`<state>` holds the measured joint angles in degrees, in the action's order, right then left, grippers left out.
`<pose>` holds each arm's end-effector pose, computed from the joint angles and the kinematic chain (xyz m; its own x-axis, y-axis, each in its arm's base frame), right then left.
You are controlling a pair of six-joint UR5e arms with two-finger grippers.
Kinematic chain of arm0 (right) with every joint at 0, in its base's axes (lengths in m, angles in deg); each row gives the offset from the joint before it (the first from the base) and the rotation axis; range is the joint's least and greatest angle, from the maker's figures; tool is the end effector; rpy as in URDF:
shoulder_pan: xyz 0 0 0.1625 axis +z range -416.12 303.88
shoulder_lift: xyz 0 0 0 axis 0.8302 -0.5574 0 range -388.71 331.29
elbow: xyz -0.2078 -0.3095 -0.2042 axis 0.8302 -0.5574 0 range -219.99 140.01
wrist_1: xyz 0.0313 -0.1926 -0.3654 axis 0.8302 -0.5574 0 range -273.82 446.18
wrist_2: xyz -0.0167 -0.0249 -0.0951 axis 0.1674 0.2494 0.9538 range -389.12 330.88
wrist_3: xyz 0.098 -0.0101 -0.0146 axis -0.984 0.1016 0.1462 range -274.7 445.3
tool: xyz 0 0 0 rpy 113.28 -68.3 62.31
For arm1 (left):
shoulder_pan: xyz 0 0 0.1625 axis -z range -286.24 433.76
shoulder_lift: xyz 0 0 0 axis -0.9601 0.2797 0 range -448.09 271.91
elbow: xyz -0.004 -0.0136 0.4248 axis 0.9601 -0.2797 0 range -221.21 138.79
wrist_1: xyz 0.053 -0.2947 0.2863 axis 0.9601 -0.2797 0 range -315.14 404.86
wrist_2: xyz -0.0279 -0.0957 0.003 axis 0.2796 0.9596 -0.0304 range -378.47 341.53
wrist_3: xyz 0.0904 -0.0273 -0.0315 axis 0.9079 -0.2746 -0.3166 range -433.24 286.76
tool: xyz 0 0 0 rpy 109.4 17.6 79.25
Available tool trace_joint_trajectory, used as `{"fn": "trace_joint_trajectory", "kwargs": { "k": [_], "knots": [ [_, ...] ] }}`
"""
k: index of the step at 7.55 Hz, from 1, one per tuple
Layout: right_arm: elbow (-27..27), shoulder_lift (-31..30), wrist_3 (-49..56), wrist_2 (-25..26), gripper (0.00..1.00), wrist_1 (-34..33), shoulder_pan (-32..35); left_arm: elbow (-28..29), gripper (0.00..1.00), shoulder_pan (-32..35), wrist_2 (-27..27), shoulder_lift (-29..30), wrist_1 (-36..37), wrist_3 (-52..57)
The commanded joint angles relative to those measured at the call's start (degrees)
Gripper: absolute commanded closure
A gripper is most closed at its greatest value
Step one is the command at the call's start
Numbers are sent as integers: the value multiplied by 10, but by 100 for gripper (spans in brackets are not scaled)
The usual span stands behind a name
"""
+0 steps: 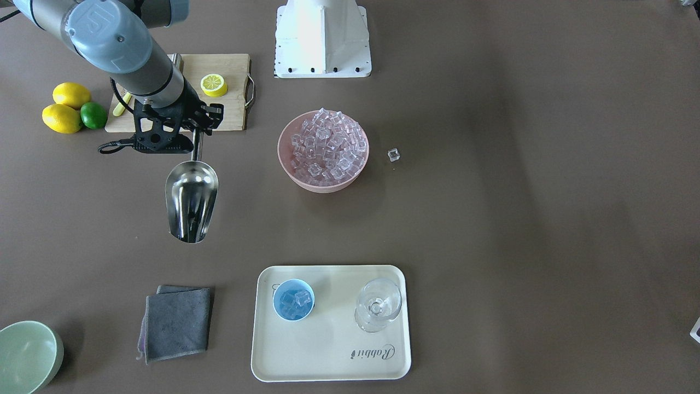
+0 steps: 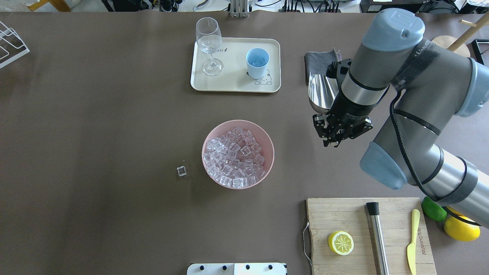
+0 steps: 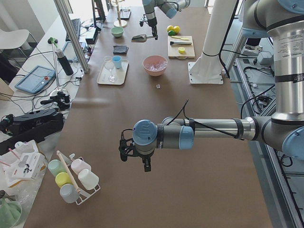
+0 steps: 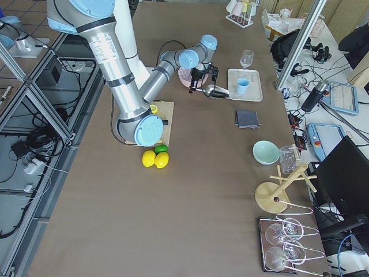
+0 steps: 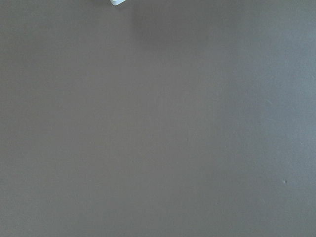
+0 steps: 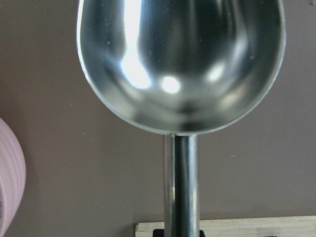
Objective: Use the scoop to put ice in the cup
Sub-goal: 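Carry the empty scoop back beside the pink bowl with the right gripper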
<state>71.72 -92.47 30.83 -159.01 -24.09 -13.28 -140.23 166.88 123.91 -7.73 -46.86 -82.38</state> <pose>-0.3740 -0.4416 0.2739 0.7047 0.0455 0.7081 0.1305 0.9726 -0.1923 -0.0773 -0.4183 0.6447 0.5940 -0.1762 -0.7849 0.1506 0.9828 -0.1067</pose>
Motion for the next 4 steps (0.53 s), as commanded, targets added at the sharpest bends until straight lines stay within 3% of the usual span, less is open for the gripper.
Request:
{"fn": "trace_joint_trajectory", "kwargs": {
  "k": [1, 2, 4],
  "knots": [
    [8, -85, -21, 29, 100, 89, -39, 0, 2, 0, 0, 2, 6, 0],
    [7, -131, -43, 50, 100, 175, -46, -1, 2, 0, 0, 2, 8, 0],
    [5, -152, -50, 82, 100, 188, -58, 0, 2, 0, 0, 2, 8, 0]
  ]
}}
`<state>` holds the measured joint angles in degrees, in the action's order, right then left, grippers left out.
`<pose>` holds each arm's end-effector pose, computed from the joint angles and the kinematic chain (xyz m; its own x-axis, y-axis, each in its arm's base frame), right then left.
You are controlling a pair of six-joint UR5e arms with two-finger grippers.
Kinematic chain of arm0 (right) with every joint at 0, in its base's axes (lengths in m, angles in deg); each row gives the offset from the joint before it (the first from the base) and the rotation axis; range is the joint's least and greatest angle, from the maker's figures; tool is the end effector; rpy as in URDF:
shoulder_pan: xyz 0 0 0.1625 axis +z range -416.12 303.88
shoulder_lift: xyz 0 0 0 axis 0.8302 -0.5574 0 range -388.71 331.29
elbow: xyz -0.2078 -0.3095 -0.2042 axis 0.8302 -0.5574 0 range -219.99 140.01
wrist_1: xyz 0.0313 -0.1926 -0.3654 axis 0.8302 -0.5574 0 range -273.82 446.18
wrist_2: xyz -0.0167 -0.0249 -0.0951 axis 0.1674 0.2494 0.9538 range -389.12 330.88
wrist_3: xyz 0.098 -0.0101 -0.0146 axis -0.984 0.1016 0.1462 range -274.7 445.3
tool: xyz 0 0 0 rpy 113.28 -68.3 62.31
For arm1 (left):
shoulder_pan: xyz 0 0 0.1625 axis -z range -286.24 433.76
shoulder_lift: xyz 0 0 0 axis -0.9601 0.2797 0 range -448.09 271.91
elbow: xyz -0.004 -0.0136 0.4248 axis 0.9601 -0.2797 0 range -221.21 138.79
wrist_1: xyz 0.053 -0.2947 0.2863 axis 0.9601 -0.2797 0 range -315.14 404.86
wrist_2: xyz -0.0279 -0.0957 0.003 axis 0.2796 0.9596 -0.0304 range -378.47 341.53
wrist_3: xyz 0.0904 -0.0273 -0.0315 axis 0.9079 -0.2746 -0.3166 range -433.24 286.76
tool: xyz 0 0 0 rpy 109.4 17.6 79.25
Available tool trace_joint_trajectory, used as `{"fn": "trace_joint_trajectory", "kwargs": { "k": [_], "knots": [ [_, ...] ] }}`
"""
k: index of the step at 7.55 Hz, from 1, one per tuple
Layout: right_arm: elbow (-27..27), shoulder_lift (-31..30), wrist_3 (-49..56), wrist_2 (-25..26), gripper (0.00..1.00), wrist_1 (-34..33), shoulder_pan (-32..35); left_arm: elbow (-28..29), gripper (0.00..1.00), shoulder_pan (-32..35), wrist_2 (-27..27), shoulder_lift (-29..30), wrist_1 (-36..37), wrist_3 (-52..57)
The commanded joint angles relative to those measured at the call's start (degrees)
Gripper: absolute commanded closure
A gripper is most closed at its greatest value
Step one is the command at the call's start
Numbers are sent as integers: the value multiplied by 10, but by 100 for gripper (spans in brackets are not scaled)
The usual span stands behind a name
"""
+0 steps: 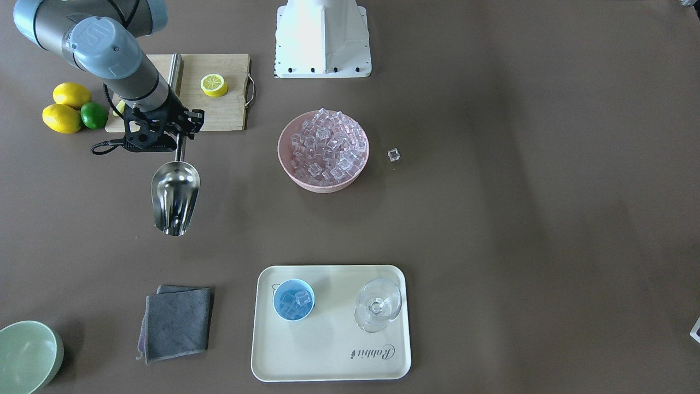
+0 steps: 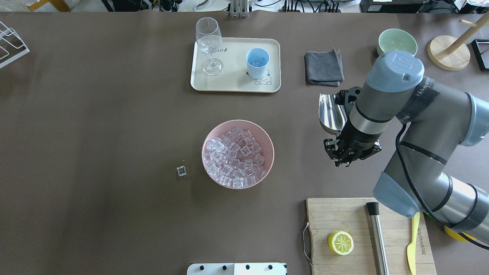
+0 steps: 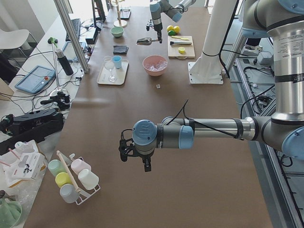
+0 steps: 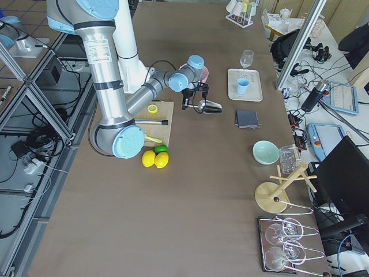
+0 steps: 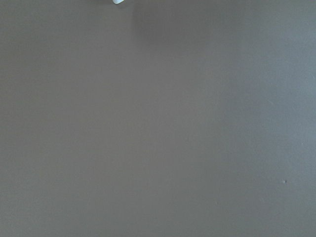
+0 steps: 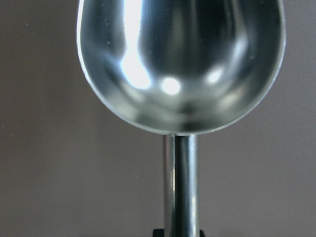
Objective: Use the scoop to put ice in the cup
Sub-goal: 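Carry the empty scoop back beside the pink bowl with the right gripper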
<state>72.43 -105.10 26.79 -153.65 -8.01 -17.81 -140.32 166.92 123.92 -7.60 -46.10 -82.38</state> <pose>-0.3801 -0.3984 0.3620 0.7126 0.0147 0.7014 0.1127 0.9844 -0.1352 -0.0776 -0.4186 0.6443 0.5933 -0.1840 -0.7836 0.1512 0.9817 -0.1160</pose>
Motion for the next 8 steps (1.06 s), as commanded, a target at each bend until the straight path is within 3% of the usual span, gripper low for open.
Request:
{"fn": "trace_joint_trajectory", "kwargs": {
  "k": [1, 8],
  "knots": [
    [-2, -35, -32, 29, 100, 28, -20, 0, 2, 0, 0, -1, 1, 0],
    [-19, -42, -20, 24, 100, 28, -29, -9, 2, 1, 0, -6, 2, 0]
  ]
}}
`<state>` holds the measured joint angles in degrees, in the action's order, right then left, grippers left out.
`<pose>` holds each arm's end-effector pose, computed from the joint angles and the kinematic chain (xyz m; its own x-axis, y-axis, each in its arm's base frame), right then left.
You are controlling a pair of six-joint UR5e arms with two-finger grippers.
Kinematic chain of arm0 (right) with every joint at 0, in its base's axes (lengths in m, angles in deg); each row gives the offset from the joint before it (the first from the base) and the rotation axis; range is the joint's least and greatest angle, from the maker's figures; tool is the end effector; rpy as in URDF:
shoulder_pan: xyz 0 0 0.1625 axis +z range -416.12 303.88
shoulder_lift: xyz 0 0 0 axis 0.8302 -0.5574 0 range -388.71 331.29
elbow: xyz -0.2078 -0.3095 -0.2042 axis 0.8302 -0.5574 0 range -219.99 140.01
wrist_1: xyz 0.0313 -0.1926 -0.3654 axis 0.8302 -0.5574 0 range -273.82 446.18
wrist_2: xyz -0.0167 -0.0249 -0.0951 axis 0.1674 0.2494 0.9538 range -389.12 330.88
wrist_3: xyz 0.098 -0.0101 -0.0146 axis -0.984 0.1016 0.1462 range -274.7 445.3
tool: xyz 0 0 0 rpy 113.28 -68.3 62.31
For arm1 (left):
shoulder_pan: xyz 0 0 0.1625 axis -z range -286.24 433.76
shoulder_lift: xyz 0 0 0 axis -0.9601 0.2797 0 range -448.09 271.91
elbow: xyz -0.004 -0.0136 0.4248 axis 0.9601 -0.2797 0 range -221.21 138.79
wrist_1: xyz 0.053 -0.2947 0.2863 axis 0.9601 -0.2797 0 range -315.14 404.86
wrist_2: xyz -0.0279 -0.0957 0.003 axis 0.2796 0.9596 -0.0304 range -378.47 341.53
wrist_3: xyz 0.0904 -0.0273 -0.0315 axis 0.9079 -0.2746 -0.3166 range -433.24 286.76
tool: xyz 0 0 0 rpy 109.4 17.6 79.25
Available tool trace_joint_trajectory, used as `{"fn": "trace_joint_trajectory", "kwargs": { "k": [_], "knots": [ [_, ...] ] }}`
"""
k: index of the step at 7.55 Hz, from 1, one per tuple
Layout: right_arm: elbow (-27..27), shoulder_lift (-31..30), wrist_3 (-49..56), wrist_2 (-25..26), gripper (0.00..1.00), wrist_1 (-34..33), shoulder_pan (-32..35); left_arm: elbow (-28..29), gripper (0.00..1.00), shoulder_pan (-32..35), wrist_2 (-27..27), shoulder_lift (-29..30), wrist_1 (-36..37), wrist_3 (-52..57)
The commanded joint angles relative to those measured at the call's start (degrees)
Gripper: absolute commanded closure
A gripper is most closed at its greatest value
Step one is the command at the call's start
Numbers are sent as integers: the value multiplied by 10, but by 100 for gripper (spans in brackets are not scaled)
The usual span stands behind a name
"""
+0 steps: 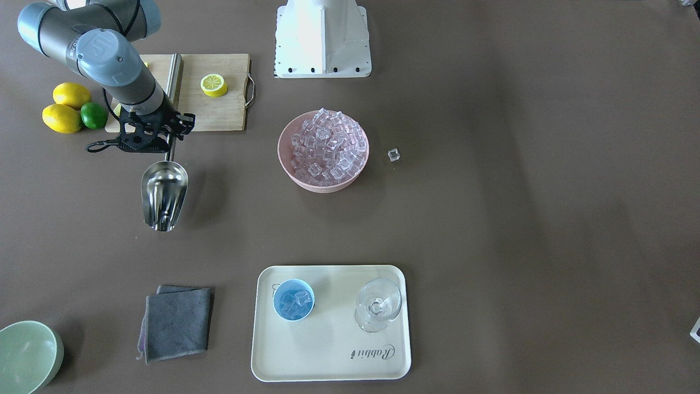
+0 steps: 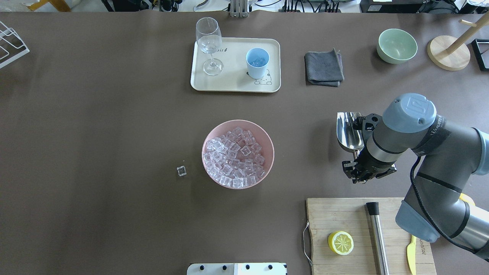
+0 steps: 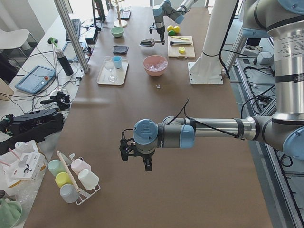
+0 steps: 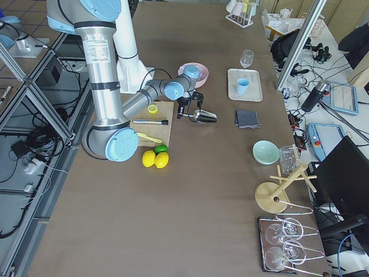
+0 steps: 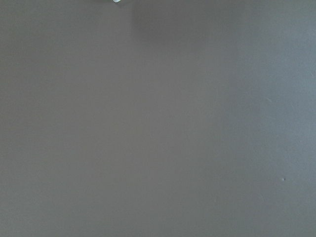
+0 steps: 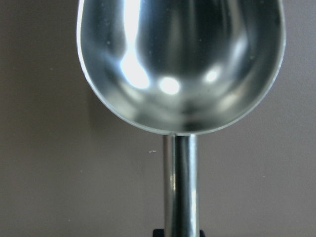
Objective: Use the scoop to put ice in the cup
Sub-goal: 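Carry the empty scoop back beside the pink bowl with the right gripper, then lower the scoop onto the table and open the right gripper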
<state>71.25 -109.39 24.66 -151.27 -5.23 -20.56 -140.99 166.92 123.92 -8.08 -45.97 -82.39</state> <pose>-0.3883 -0.3764 0.4076 0.7572 0.0312 0.6524 0.1029 0.9807 -0.1664 -0.0774 -0.4152 0.6423 0.5934 -0.1834 -0.7838 0.1513 0.9818 -0.1151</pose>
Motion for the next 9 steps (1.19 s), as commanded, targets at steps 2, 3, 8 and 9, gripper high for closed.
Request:
{"fn": "trace_joint_trajectory", "kwargs": {
  "k": [2, 3, 8, 9],
  "knots": [
    [-8, 1, 2, -1, 100, 0, -3, -1, 2, 1, 0, -1, 0, -1],
    [-10, 1, 2, -1, 100, 0, -4, -1, 2, 1, 0, -1, 1, -1],
    [-33, 0, -2, 0, 100, 39, -9, -4, 2, 0, 0, 0, 7, 0],
    [-63, -1, -6, -5, 100, 96, -9, -5, 2, 1, 0, 0, 7, 0]
  ]
}}
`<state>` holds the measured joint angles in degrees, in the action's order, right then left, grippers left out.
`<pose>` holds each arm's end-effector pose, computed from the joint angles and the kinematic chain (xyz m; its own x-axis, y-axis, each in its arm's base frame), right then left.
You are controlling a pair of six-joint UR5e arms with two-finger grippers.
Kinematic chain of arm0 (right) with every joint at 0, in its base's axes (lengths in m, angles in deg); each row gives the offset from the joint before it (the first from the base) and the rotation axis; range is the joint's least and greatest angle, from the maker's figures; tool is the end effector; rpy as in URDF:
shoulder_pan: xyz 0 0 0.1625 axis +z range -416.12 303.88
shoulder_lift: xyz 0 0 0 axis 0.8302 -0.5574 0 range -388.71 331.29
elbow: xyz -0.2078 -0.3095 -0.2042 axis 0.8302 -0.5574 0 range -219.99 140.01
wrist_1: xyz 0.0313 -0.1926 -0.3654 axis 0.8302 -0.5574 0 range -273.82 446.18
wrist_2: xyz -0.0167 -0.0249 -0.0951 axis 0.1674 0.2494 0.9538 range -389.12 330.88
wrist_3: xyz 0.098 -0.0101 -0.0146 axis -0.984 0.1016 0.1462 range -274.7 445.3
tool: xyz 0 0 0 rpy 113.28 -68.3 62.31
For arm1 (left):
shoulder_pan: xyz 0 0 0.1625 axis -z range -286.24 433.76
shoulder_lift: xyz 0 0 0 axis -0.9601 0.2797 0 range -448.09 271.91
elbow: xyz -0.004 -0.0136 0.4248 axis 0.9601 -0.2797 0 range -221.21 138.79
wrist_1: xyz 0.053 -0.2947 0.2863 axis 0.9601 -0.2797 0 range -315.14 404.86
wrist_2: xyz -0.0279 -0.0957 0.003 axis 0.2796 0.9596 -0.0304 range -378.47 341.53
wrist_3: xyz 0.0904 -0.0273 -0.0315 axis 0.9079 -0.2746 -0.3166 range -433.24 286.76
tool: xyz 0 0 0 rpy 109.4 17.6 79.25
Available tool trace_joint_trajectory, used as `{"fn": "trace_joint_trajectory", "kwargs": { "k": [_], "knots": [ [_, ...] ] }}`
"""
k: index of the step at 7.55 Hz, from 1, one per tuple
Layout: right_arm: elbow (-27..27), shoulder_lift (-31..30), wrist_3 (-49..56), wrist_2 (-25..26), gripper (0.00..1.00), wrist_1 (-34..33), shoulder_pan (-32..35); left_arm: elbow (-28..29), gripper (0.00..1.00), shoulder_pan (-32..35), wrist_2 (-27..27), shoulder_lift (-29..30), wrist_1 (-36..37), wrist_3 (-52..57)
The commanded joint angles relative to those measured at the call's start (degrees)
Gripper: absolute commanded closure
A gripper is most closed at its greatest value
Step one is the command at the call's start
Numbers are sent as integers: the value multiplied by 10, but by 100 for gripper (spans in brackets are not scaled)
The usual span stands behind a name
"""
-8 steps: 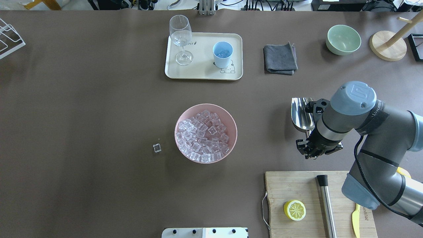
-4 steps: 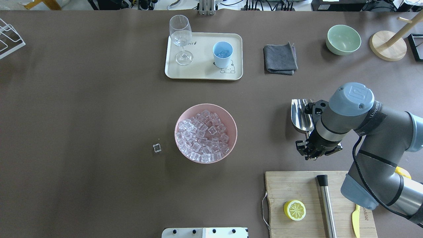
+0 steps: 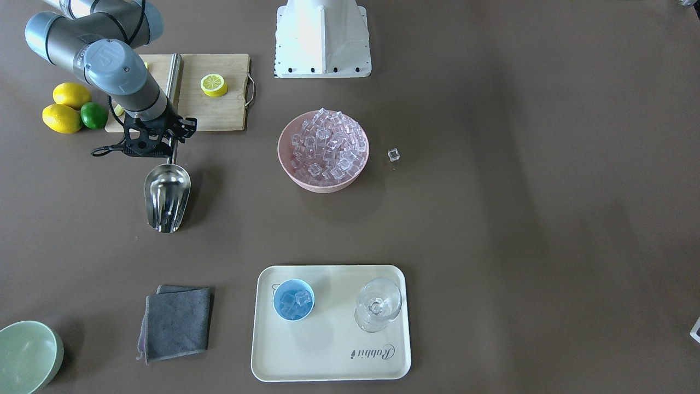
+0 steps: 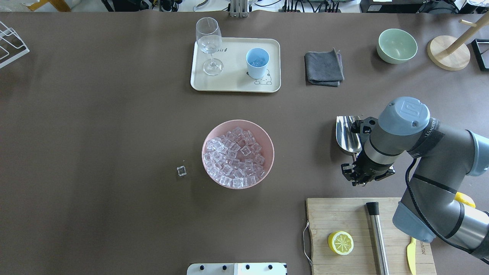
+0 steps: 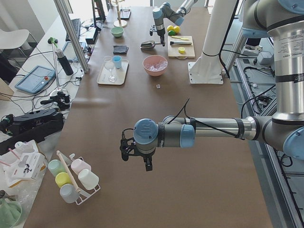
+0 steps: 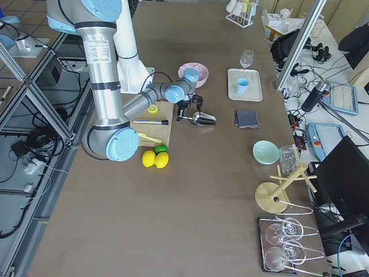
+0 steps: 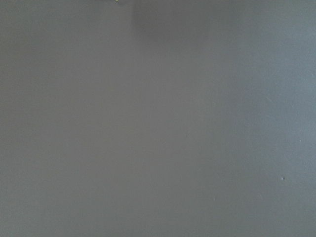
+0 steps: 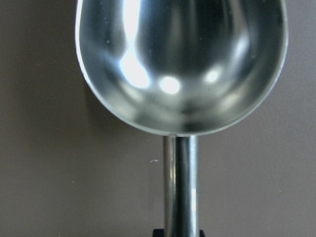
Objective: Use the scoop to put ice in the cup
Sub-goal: 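Lower the scoop onto the table and open the right gripper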
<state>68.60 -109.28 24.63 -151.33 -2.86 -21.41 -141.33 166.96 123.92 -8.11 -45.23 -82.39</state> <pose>-0.4014 -0.3758 0.4230 0.7589 0.0217 0.6508 0.1172 0.9786 -0.1693 -0.0777 -0.4145 0.6408 0.5929 -0.1896 -0.7826 0.1520 0.9808 -0.1225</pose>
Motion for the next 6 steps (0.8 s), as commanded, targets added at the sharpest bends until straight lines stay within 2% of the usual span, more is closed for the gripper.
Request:
{"fn": "trace_joint_trajectory", "kwargs": {
  "k": [1, 2, 6],
  "knots": [
    [-38, -3, -3, -13, 13, 79, -1, -1, 2, 0, 0, 0, 0, 0],
    [-32, -2, -6, -13, 0, 73, -1, -1, 2, 0, 0, 0, 0, 0],
    [-34, -2, -6, -16, 0, 73, 0, -3, 2, 0, 0, 0, 5, -1]
  ]
}}
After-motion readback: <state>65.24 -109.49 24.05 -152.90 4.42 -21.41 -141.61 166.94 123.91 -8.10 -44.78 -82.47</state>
